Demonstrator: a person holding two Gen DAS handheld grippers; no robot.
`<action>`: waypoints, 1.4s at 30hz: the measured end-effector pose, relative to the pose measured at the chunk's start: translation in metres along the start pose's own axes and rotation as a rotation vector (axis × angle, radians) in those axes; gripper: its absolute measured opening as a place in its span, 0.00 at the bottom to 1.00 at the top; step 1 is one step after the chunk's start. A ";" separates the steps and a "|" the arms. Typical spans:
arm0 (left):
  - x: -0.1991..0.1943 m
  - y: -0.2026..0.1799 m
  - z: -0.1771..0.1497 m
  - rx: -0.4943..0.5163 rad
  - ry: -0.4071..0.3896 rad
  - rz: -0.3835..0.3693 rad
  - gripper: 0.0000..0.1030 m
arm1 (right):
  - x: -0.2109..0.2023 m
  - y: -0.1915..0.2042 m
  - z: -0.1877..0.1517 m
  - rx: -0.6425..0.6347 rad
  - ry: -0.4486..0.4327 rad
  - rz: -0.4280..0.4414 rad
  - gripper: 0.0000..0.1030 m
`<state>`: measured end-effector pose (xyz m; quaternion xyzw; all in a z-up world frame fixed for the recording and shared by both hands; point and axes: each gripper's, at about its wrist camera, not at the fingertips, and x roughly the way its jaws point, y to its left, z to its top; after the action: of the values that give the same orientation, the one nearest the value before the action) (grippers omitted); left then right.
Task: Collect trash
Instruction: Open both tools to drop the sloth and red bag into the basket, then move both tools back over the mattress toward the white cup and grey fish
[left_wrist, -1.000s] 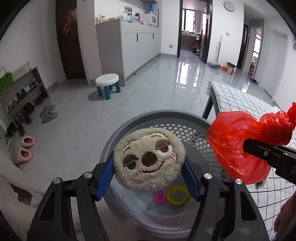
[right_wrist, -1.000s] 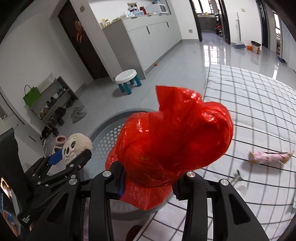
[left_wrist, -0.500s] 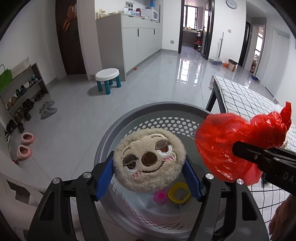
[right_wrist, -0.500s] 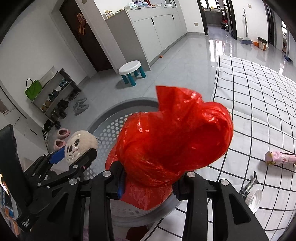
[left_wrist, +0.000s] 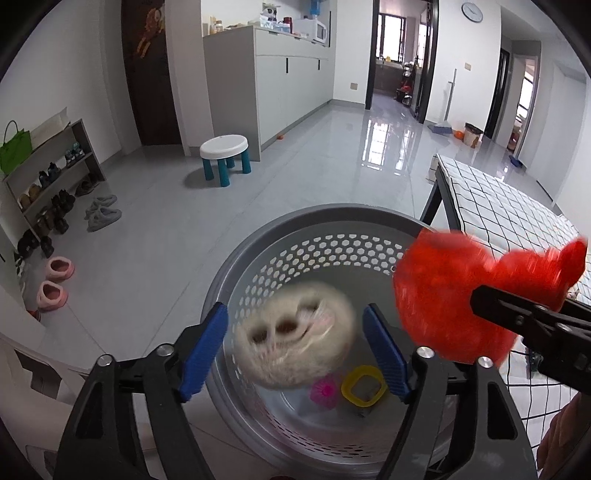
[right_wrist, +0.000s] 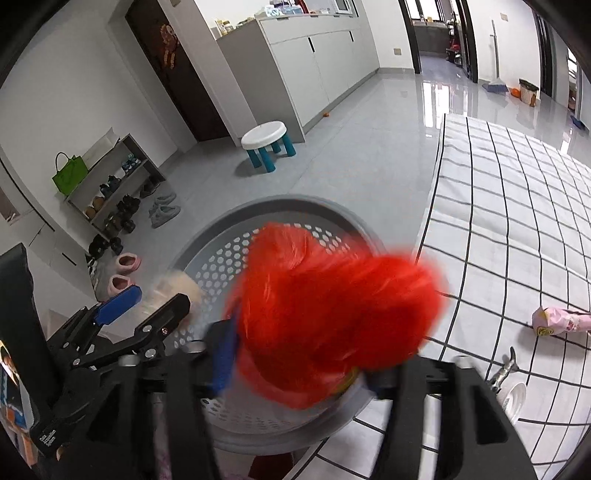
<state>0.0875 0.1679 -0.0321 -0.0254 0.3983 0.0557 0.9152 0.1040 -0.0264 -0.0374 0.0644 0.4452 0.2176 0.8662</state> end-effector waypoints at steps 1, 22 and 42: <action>-0.001 0.001 0.000 -0.003 -0.004 0.001 0.77 | -0.002 0.001 0.000 -0.003 -0.016 -0.003 0.69; -0.003 0.002 0.001 -0.018 -0.016 0.007 0.80 | -0.009 -0.009 -0.010 -0.003 -0.024 -0.016 0.69; -0.012 0.001 -0.003 -0.015 -0.040 0.020 0.81 | -0.026 -0.014 -0.017 0.004 -0.039 -0.049 0.69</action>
<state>0.0773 0.1677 -0.0255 -0.0269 0.3800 0.0682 0.9221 0.0813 -0.0519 -0.0325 0.0594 0.4301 0.1941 0.8796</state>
